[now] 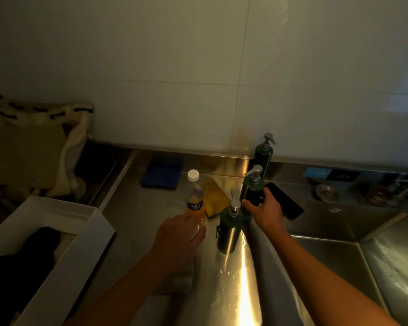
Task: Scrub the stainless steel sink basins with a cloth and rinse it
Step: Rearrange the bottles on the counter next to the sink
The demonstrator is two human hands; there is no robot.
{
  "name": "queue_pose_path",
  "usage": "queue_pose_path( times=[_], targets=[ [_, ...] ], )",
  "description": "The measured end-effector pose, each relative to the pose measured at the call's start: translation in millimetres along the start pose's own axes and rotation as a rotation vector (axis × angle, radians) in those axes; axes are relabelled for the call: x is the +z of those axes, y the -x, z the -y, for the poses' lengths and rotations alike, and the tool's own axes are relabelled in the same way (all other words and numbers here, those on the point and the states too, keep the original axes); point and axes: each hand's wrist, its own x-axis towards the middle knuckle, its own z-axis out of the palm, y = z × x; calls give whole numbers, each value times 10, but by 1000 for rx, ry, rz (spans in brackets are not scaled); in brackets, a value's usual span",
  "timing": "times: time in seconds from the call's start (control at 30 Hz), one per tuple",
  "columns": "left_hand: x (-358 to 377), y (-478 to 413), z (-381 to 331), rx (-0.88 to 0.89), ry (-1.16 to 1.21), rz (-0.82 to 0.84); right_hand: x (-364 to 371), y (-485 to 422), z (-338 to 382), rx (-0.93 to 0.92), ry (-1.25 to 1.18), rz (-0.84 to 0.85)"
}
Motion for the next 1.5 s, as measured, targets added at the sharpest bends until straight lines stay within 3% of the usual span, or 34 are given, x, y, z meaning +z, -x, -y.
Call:
queue_pose_path(
  times=[0.17, 0.4, 0.57, 0.67, 0.87, 1.03, 1.2, 1.3, 1.5],
  targets=[
    [-22, -67, 124, 4, 29, -27, 45, -19, 37, 38, -2, 34],
    [123, -83, 211, 14, 62, 66, 103, 709, -138, 28, -83, -183],
    [245, -73, 224, -10, 74, 158, 222, 1077, -256, 17, 7, 105],
    [314, -41, 353, 17, 31, 192, 323, 1125, -212, 45, 45, 160],
    [194, -77, 756, 16, -15, 126, 556, 1272, -48, 222, 24, -72],
    [42, -274, 978, -5, 50, 182, 920, 1525, -9, 304, 3, -58],
    [-48, -487, 1271, 93, 95, 174, 1431, 1281, 309, 243, -35, -29],
    [-125, -637, 1481, 109, 85, 241, 1667, 967, 600, 223, -141, -78],
    [-125, -841, 1921, 163, 40, 303, 2009, 417, 785, 248, -93, -228]
  ],
)
